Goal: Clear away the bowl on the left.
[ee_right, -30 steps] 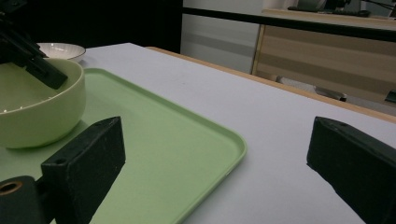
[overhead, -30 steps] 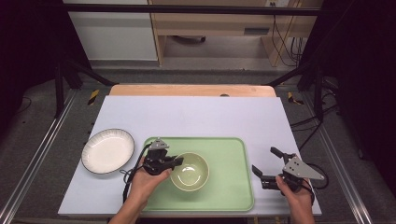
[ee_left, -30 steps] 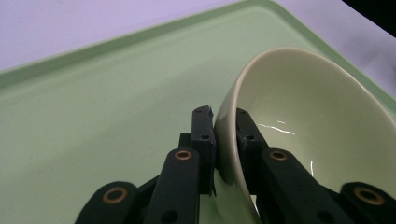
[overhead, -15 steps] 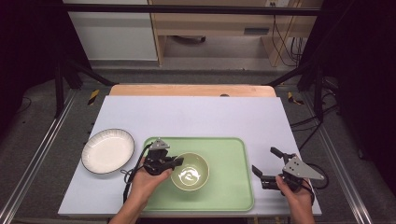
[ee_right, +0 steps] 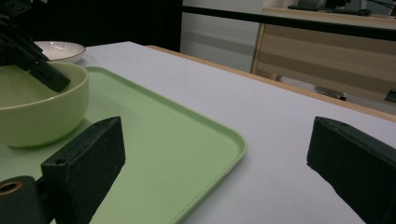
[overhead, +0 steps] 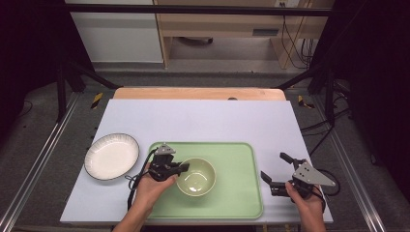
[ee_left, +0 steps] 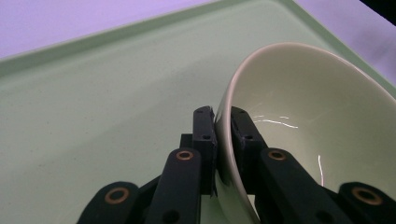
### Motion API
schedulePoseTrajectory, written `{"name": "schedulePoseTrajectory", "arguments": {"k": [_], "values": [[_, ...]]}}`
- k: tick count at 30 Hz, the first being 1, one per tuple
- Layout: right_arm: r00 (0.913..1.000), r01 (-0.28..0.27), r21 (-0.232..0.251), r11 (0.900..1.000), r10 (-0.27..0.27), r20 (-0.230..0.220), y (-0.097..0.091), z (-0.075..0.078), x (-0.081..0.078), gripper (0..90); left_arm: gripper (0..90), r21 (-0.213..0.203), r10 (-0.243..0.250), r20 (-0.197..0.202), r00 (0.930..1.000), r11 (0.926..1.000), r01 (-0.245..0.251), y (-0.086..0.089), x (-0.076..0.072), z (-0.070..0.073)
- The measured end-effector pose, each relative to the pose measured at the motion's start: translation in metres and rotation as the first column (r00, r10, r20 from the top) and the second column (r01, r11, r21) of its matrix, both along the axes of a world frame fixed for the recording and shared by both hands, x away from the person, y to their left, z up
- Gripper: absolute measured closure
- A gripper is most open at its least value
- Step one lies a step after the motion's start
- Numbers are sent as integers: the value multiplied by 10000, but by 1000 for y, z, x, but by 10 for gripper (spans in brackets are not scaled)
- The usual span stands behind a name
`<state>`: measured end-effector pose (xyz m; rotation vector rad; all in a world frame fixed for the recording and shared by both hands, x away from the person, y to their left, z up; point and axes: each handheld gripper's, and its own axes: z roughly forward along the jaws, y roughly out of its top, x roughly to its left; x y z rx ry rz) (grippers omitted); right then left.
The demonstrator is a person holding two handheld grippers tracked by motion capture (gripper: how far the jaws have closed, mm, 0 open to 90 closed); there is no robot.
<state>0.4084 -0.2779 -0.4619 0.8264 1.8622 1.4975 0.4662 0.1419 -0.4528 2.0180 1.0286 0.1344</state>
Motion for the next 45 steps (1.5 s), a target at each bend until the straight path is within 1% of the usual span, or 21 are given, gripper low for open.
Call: {"name": "schedulePoseTrajectory", "arguments": {"k": [9, 19, 28, 34, 36, 41, 43, 45], "values": [[10000, -35, -77, 10000, 36, 38, 0, 0, 1, 45, 826, 75, 59, -67, 10000, 10000, -58, 1, 1, -2], [10000, -25, -26, 10000, 25, -10, 1, -1, 0, 45, 826, 48, 46, -136, 9999, 10000, -45, 2, 2, -2], [10000, -26, -47, 10000, 26, -49, 1, -1, 1, 44, 822, -53, -27, -197, 9998, 10000, 26, 2, 3, -3], [10000, -34, -48, 10000, 33, -36, 0, -1, 1, 44, 817, -114, -10, -157, 9999, 9999, 9, 2, 2, -3], [10000, -36, -47, 10000, 36, -40, 0, -1, 0, 44, 790, -183, 29, -16, 10000, 9998, -30, 3, 1, -1], [10000, -42, -34, 10000, 42, -57, 0, -1, 0, 44, 693, -129, 41, 317, 9995, 9999, -37, 8, 0, 4], [10000, -44, -34, 10000, 44, -54, 0, -1, 0, 44, 631, -229, 106, 440, 9990, 9997, -96, 11, 0, 6], [10000, -40, -7, 10000, 40, -51, 0, -1, 0, 43, 539, -340, 160, 555, 9983, 9993, -141, 14, 0, 7]]}}
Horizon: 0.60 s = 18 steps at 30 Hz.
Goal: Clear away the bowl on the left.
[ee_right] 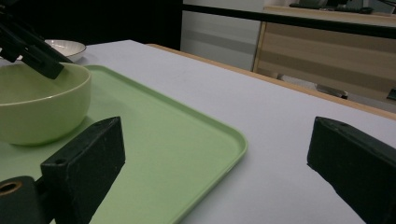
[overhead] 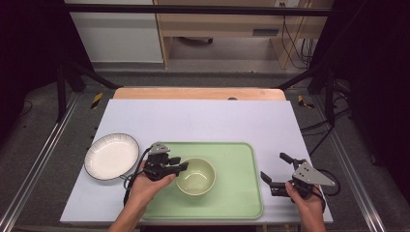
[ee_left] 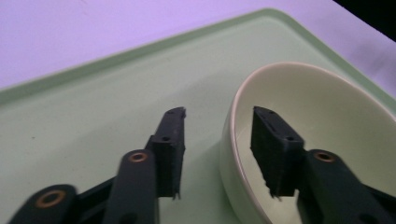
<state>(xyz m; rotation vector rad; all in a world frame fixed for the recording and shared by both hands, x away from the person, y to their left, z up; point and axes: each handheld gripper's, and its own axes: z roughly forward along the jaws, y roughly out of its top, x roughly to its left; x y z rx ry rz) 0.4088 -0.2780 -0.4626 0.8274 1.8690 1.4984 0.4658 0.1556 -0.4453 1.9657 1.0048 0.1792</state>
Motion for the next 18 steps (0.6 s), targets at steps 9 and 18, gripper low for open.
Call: {"name": "schedulePoseTrajectory", "arguments": {"k": [9, 18], "values": [[10000, 13, -22, 10000, -13, 12, 0, 1, -1, 43, 212, -333, -538, 1566, 9862, 9977, 597, 13, -4, 10], [10000, 28, 30, 10000, -28, 62, -1, 1, -1, 43, 146, -891, -218, 2726, 9619, 9949, 478, 43, -7, 23]]}}
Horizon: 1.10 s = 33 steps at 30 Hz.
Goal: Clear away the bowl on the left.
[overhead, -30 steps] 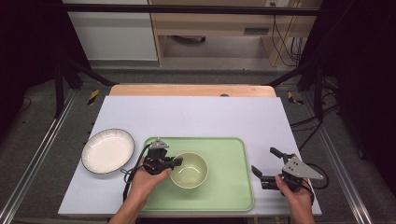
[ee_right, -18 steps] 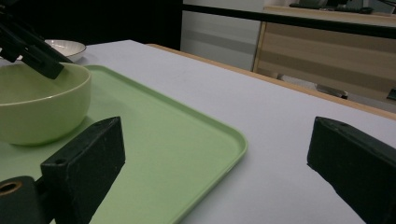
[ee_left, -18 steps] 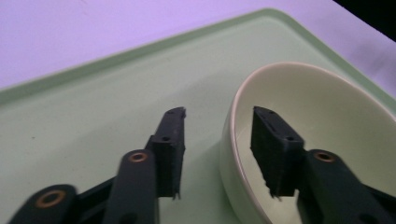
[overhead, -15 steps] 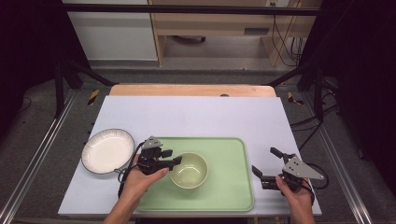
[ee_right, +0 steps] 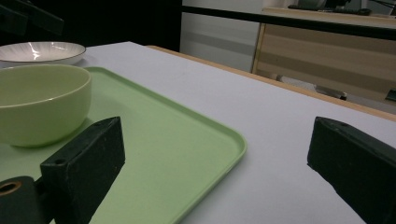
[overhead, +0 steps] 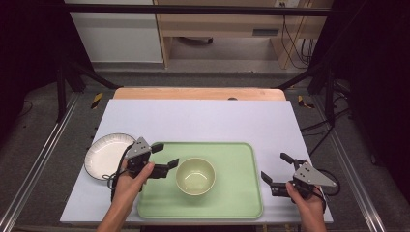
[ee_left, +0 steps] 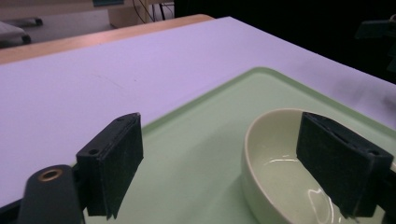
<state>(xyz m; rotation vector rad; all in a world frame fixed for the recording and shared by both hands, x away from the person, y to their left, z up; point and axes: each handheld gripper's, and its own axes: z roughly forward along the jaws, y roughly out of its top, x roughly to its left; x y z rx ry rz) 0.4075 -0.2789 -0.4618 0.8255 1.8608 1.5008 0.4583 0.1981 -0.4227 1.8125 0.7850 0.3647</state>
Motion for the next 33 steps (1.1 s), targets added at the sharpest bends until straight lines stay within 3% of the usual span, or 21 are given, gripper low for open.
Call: {"name": "schedulePoseTrajectory", "arguments": {"k": [4, 10, 17, 27, 33], "values": [[10000, -19, 23, 10000, 19, -7, 0, 0, 0, 42, 117, -204, 266, 285, 9992, 9995, -260, 14, -1, 3], [10000, -20, 2, 10000, 20, 28, 0, 0, 0, 42, 111, -28, 226, 636, 9977, 9997, -224, 35, -3, 4], [10000, -21, 12, 10000, 21, 37, 1, 0, 0, 42, 106, -182, 31, 1062, 9943, 9998, -12, 53, -2, 4], [10000, -16, 25, 10000, 16, 22, 0, 0, 0, 41, 102, -603, 157, 1341, 9908, 9982, -77, 74, -1, 1], [10000, 0, 29, 10000, 0, -19, 1, -1, 0, 42, 94, -636, 160, 1510, 9884, 9980, -64, 84, -1, -2]]}}
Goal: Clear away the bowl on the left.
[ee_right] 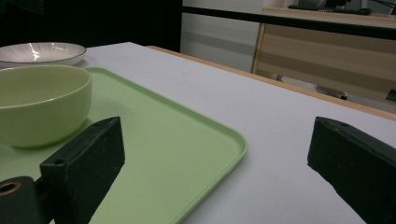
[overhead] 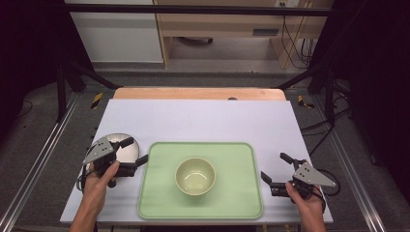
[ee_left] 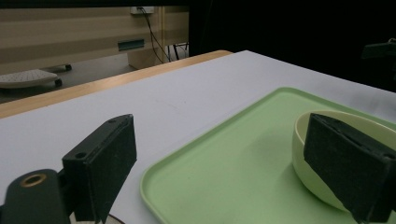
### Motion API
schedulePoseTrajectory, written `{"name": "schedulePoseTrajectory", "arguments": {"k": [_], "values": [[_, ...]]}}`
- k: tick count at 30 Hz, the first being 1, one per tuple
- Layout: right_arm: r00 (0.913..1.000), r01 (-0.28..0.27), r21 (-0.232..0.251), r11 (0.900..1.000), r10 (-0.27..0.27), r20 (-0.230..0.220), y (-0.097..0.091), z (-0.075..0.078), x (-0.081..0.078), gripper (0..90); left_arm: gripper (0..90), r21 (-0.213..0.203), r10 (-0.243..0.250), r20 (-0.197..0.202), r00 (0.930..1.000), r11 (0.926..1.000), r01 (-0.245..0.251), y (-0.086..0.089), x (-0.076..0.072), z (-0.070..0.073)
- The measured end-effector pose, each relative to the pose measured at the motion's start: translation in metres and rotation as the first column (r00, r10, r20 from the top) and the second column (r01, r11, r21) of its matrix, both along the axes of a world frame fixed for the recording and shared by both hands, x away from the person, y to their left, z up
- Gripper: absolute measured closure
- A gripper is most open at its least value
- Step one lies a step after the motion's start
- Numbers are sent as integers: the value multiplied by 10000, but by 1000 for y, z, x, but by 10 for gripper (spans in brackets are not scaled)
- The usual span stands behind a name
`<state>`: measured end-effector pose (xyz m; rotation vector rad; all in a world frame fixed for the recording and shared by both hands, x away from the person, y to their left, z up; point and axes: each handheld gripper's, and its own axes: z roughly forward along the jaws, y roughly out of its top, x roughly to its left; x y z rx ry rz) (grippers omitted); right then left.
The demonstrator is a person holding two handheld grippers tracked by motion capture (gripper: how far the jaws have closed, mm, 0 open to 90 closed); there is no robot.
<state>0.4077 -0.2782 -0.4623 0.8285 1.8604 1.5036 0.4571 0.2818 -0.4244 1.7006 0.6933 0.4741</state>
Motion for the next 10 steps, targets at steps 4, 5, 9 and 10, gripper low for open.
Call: {"name": "schedulePoseTrajectory", "arguments": {"k": [4, 5, 9, 10], "values": [[10000, 2, 7, 10000, -2, -20, 0, 0, 0, 41, 93, -23, -115, 70, 9999, 9999, 115, 3, -1, 0], [10000, 9, 10, 10000, -9, -19, 0, 0, 0, 41, 93, -25, -118, 35, 9999, 9999, 119, 3, -1, 0], [10000, 14, -2, 10000, -14, -3, 0, 0, 0, 42, 93, 33, -93, -85, 9999, 10000, 93, 5, 0, -3], [10000, 14, -1, 10000, -14, -3, 0, 0, 0, 41, 93, 22, -73, -87, 9999, 10000, 73, 6, 1, -4]]}}
